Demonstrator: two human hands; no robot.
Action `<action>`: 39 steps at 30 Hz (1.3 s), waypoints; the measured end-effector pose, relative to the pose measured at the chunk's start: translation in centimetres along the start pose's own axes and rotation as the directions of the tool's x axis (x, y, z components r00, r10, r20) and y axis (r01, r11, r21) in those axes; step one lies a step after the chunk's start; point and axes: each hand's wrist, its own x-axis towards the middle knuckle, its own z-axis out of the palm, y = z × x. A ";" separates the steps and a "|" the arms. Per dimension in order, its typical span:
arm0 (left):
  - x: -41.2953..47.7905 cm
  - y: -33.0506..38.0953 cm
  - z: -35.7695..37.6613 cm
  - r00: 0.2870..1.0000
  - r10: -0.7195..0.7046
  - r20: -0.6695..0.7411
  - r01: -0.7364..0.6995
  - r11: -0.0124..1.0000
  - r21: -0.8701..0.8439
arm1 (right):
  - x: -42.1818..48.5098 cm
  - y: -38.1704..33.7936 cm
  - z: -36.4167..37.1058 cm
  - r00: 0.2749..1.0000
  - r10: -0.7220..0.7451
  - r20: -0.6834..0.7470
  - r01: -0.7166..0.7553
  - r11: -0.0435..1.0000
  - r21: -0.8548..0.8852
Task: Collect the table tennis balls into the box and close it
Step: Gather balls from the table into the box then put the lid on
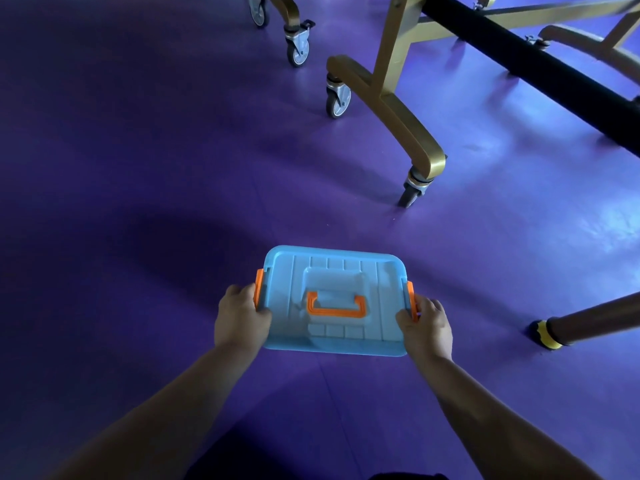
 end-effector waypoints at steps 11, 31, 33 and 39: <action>0.2 0.1 0.3 0.991 0.120 -0.064 -0.115 0.990 0.084 | 0.2 -0.1 0.2 0.996 -0.087 -0.011 0.085 0.991 -0.108; -0.2 0.8 -0.3 0.973 -0.102 0.205 0.102 0.995 0.011 | -5.0 0.0 1.8 0.933 -0.361 -0.017 0.342 0.898 -0.278; -0.7 1.7 0.1 0.970 -0.093 0.226 0.095 0.996 0.002 | -5.4 0.3 1.1 0.957 -0.258 -0.136 0.224 0.948 -0.226; -3.9 6.1 3.5 0.930 -0.167 0.328 0.227 0.962 -0.153 | -5.7 -0.3 0.4 0.932 0.359 -0.046 -0.307 0.852 0.425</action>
